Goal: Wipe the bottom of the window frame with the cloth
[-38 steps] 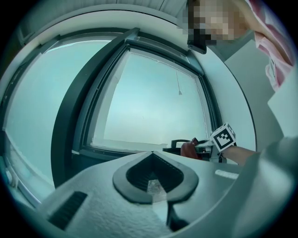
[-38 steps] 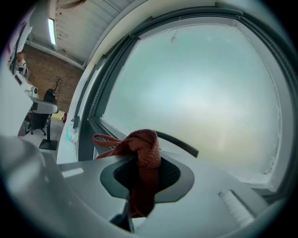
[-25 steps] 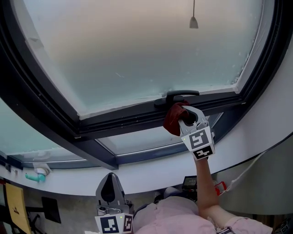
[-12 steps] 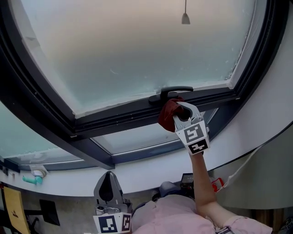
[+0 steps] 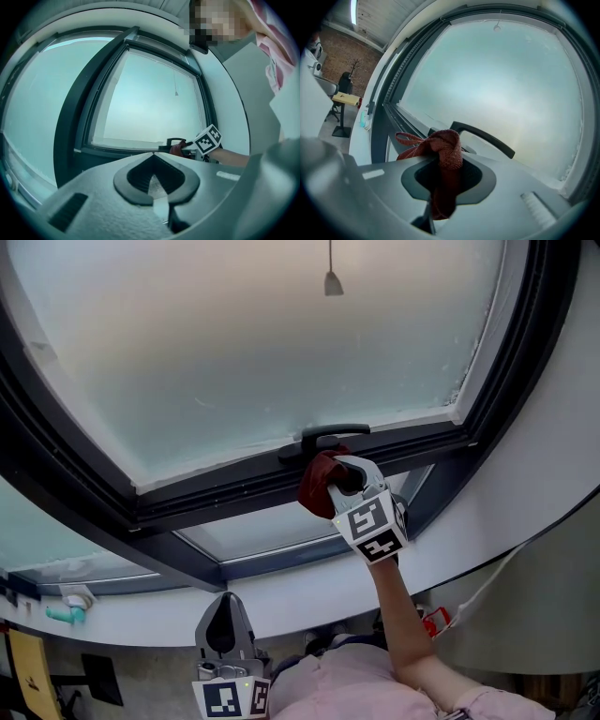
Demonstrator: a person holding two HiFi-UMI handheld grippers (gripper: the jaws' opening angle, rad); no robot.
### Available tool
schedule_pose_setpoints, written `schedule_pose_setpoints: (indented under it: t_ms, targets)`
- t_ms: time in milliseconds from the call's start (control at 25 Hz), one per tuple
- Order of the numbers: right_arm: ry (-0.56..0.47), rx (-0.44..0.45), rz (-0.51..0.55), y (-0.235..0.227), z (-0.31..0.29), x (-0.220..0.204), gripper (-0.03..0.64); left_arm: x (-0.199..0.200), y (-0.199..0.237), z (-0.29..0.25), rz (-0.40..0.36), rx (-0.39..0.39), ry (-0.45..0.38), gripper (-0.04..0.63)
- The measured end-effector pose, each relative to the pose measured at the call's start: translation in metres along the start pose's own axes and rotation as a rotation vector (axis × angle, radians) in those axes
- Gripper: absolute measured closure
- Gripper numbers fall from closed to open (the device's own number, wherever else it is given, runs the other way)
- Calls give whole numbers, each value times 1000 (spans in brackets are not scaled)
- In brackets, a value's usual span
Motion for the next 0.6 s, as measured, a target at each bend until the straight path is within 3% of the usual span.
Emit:
schedule_pose_setpoints:
  t_ms: [600]
  targets:
    - [-55,104,26,-6,4,-5,557,-10,-67,-9,5,-9,-28,601]
Point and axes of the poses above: the fingertips, and each gripper's own axes: z backward along the fingers, y to its left, x out of its top, the point moved 6 cm from there along z, backward along the fingers
